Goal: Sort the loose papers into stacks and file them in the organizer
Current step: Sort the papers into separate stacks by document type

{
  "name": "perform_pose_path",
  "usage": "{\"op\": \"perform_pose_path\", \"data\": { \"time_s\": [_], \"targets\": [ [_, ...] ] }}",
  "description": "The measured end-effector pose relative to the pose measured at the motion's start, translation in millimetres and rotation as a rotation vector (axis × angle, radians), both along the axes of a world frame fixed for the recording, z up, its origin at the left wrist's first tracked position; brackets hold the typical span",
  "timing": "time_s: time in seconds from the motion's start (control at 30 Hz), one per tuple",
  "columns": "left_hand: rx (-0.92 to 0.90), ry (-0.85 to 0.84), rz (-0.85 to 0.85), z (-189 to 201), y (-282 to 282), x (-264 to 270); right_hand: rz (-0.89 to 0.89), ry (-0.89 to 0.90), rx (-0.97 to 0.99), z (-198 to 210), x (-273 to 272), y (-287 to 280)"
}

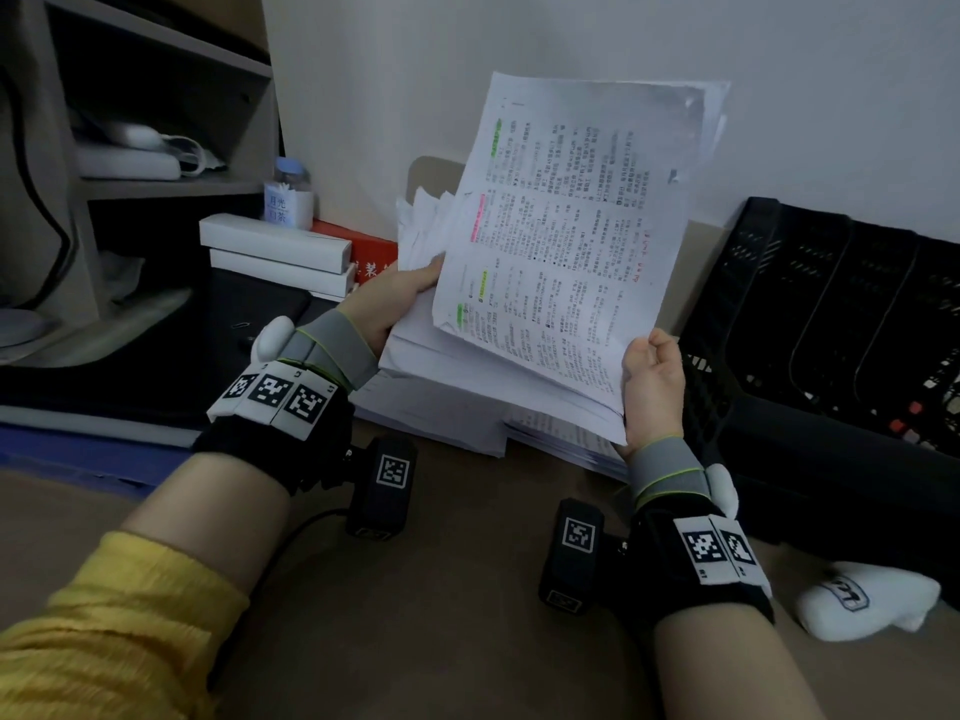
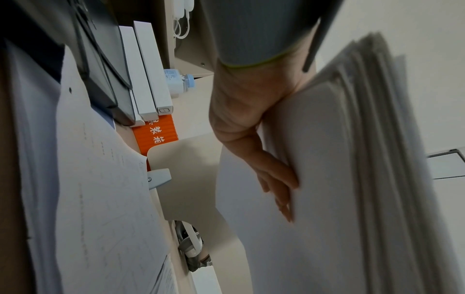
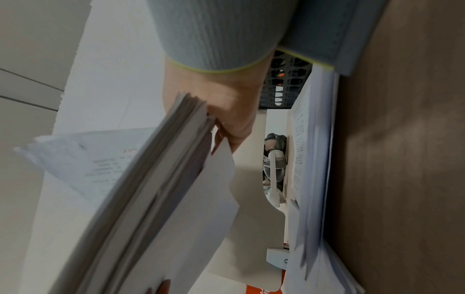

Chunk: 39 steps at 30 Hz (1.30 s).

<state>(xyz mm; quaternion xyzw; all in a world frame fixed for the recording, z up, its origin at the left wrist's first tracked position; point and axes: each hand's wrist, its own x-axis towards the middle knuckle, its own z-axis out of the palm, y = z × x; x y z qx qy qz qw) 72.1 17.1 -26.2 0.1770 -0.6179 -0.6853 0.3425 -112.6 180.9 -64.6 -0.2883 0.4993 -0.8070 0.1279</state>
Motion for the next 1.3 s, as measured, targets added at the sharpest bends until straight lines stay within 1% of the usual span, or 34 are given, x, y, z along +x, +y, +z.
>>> {"op": "perform_pose_path", "data": {
  "time_s": [0.13,0.27,0.33,0.4,0.47,0.57,0.63,0.77,0.9,1.03,1.13,1.3],
  "targets": [
    [0.047,-0.018,0.071,0.2,-3.8,-0.8,-0.025,-0.006,-0.006,1.3,2.1,2.1],
    [0.075,-0.005,0.053,-2.1,-8.5,-3.5,-0.023,-0.033,-0.001,-1.2,-0.7,-0.1],
    [0.081,0.019,0.045,-3.5,-10.8,-4.4,0.007,-0.054,0.004,-2.1,-2.3,-0.4],
    [0.072,0.047,0.043,-3.8,-10.2,-4.7,0.079,-0.089,-0.010,-1.3,-1.9,0.2],
    [0.038,0.080,0.016,-3.0,-8.7,-4.2,0.125,-0.082,-0.016,0.0,-1.1,1.2],
    [0.002,0.103,-0.036,-5.1,-11.0,-6.1,0.113,0.003,0.042,0.4,0.3,0.9],
    [-0.005,0.105,-0.023,-6.7,-13.2,-7.3,0.108,0.037,0.063,0.1,1.5,0.1],
    [-0.064,0.084,0.034,-4.9,-9.2,-6.9,0.087,0.019,0.105,-3.2,2.8,-1.8],
    [-0.097,0.068,0.035,-5.5,-7.5,-7.6,0.106,-0.038,0.163,-4.7,1.7,-1.9],
    [-0.094,0.086,0.008,-3.1,-3.9,-6.6,0.146,0.004,0.220,-4.6,4.7,0.5],
    [-0.046,0.086,0.048,-2.9,-5.6,-5.4,0.100,0.009,0.212,-7.0,4.2,-2.4],
    [0.015,0.090,0.033,-2.2,-7.5,-4.1,-0.004,-0.077,0.132,-3.9,2.2,-3.9]
  ]
}}
